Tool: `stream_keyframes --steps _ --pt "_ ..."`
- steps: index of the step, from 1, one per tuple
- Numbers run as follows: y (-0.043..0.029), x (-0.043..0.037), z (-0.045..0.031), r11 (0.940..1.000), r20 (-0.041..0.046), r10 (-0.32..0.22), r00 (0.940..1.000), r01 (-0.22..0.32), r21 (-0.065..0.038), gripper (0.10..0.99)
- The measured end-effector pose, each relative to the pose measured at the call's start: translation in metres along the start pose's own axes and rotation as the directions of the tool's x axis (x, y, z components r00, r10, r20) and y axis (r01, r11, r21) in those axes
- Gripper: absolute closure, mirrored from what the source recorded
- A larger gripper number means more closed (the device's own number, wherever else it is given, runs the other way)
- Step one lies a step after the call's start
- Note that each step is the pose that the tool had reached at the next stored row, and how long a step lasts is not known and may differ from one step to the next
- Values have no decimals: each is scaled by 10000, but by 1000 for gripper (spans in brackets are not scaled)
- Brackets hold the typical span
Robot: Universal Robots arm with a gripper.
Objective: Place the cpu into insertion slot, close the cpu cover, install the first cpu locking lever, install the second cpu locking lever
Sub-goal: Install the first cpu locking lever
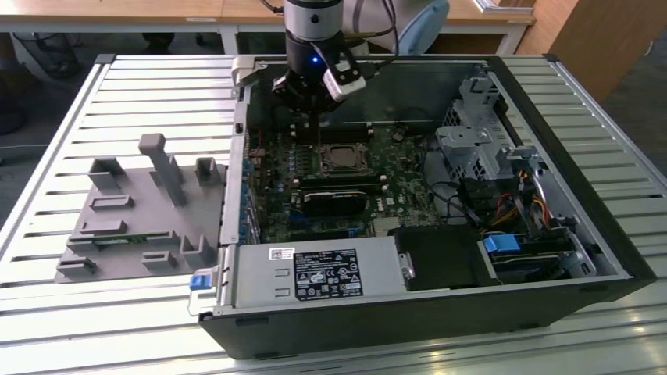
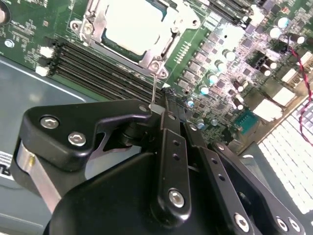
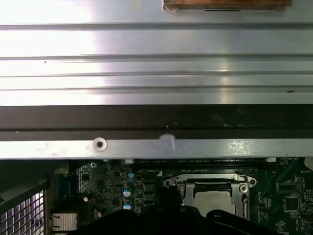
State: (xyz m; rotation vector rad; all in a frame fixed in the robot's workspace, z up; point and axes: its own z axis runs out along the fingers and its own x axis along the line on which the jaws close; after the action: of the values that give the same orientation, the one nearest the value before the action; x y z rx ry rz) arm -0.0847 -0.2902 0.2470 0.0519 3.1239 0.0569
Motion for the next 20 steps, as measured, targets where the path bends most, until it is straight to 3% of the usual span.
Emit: stream_keyframes --steps 4,10,11,14,15,20 --pt "2 -71 18 10000 0 1 10000 -1 0 980" --pt "8 -281 45 10000 -2 1 10000 -1 0 980" --pt "7 -292 50 10000 -2 0 10000 0 -26 980" --pt "7 -301 61 9995 -13 5 10000 -5 -305 980" --pt "8 -304 73 9994 -10 5 10000 -6 -343 980" --pt "7 -342 125 9994 -13 5 10000 -6 -340 980"
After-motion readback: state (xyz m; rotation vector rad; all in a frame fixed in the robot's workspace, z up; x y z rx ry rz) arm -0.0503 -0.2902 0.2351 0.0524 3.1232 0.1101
